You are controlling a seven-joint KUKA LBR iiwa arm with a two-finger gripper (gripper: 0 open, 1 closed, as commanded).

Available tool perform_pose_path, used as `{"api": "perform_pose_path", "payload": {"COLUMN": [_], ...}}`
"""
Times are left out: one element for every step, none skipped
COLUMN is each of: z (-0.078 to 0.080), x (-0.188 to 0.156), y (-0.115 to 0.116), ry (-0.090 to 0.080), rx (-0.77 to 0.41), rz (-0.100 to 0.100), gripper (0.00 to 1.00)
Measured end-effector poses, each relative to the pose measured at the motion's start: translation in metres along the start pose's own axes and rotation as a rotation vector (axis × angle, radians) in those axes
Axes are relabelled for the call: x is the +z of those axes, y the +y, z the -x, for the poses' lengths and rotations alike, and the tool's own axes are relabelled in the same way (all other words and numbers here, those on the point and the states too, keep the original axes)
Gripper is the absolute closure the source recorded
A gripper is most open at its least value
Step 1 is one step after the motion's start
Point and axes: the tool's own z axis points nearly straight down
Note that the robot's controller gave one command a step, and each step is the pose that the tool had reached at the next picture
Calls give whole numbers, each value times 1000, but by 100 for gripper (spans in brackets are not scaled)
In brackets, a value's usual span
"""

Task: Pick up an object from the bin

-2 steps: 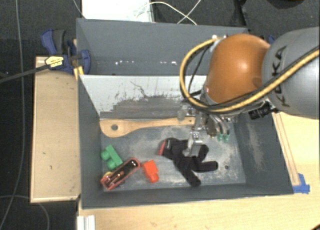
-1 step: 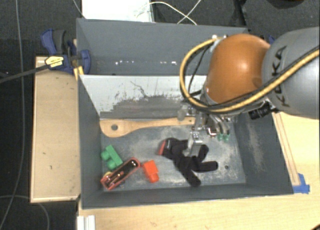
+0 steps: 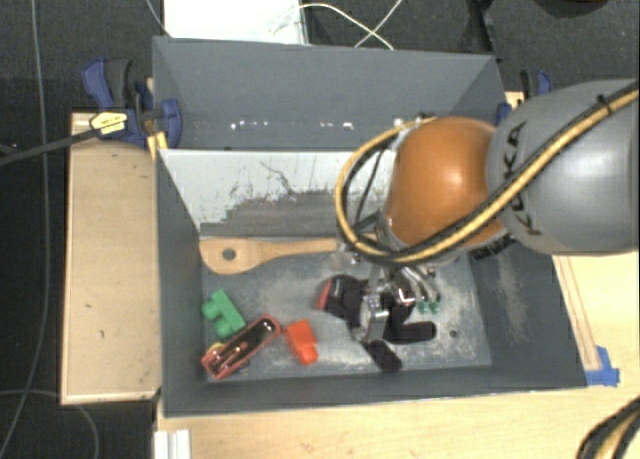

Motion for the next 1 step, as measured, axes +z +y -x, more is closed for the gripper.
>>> {"api": "perform_pose_path", "payload": {"z": [0], "x": [14], "y": [2], "ry": [5], "rx": [18], "rz": [0], "gripper": [0]}}
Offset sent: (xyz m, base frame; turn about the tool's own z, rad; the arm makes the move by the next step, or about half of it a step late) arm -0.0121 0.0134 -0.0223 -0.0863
